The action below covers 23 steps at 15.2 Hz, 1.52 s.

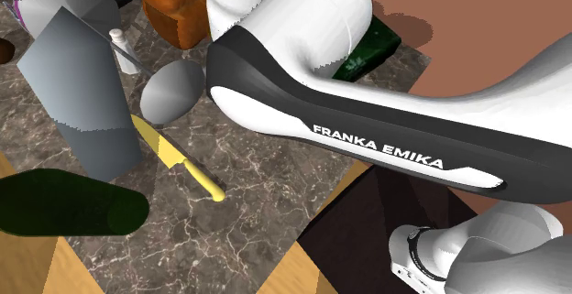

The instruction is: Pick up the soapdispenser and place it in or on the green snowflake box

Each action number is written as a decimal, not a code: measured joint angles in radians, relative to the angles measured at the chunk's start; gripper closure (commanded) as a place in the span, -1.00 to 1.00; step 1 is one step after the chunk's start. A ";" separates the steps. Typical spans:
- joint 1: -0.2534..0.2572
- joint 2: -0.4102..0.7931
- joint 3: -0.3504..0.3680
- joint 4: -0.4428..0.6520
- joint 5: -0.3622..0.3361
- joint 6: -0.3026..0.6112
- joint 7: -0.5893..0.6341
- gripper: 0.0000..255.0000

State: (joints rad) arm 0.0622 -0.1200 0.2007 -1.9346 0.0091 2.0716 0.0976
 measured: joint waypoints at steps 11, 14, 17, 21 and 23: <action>0.000 0.001 0.000 0.007 0.000 -0.006 0.000 1.00; -0.001 -0.001 -0.001 0.038 0.001 -0.039 -0.002 1.00; 0.000 0.001 0.000 0.081 0.000 -0.080 0.000 1.00; -0.001 0.007 -0.001 0.143 -0.001 -0.136 -0.001 1.00; -0.001 0.011 -0.001 0.172 -0.002 -0.162 0.000 1.00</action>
State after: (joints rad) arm 0.0611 -0.1094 0.1999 -1.7627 0.0067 1.9099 0.0976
